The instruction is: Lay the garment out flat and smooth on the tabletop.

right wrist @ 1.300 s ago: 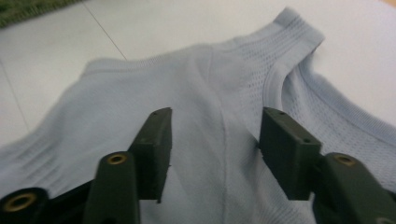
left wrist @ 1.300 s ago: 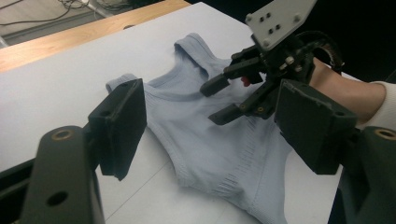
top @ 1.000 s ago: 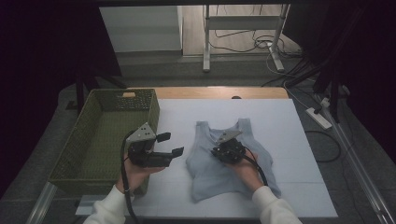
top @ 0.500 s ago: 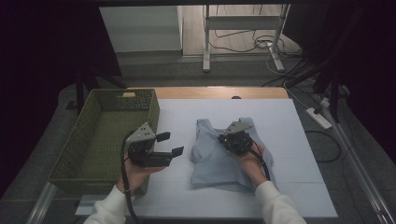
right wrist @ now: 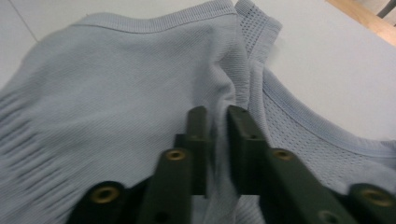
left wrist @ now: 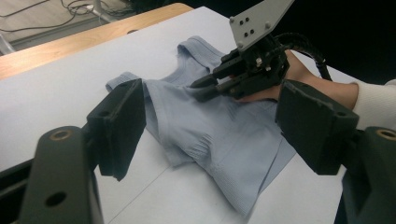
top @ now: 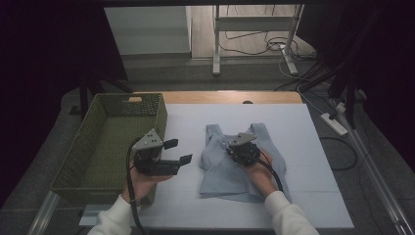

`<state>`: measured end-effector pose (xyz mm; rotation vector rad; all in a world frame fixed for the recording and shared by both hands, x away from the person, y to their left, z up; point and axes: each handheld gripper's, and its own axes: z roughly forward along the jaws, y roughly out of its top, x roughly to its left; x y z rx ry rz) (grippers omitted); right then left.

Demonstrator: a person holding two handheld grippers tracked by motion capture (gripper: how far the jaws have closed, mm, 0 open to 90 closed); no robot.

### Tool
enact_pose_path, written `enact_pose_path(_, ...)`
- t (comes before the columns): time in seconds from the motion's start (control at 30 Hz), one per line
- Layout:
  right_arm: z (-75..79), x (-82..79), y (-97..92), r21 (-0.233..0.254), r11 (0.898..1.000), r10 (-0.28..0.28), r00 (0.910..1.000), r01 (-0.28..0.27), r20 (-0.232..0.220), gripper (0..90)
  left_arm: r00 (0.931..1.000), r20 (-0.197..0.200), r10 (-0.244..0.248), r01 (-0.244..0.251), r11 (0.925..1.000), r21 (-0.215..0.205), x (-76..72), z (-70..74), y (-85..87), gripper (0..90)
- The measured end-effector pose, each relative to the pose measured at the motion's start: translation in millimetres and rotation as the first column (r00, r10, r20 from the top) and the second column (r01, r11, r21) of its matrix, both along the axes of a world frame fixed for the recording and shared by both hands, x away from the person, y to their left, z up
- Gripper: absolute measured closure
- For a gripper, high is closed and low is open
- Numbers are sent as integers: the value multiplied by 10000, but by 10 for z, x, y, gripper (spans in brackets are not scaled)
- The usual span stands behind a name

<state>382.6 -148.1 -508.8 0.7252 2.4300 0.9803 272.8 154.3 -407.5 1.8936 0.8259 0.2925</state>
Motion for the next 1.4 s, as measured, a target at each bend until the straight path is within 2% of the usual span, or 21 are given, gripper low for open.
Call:
enact_pose_path(0.2,206,-123,-71,965,9950,237,9996,-250,144,474,10000,20,48,-48,10000,-29,5,3,13,252)
enact_pose_path(0.3,274,-204,-133,1677,9844,560,9984,-539,-76,457,10000,13,85,-85,10000,-27,5,3,24,252)
enact_pose_path(0.5,368,-323,-242,2244,9715,846,9960,-761,-286,432,10000,8,89,-89,10000,-20,9,3,22,251)
enact_pose_path(0.6,401,-369,-267,2276,9705,877,9957,-789,-292,421,10000,12,94,-94,10000,5,12,2,19,251)
enact_pose_path(0.7,414,-424,-301,2523,9647,884,9953,-756,-395,417,10000,20,91,-91,10000,-19,12,4,29,250)
enact_pose_path(0.9,386,-537,-349,2405,9668,1014,9936,-868,-490,415,9999,62,102,-101,9999,-87,7,20,47,250)
enact_pose_path(1.03,375,-560,-350,2482,9641,1124,9918,-941,-608,409,9999,81,113,-113,9999,-68,9,26,47,250)
enact_pose_path(1.4,389,-608,-300,2514,9613,1300,9900,-1123,-549,362,9998,98,198,-197,9998,-91,11,31,75,244)
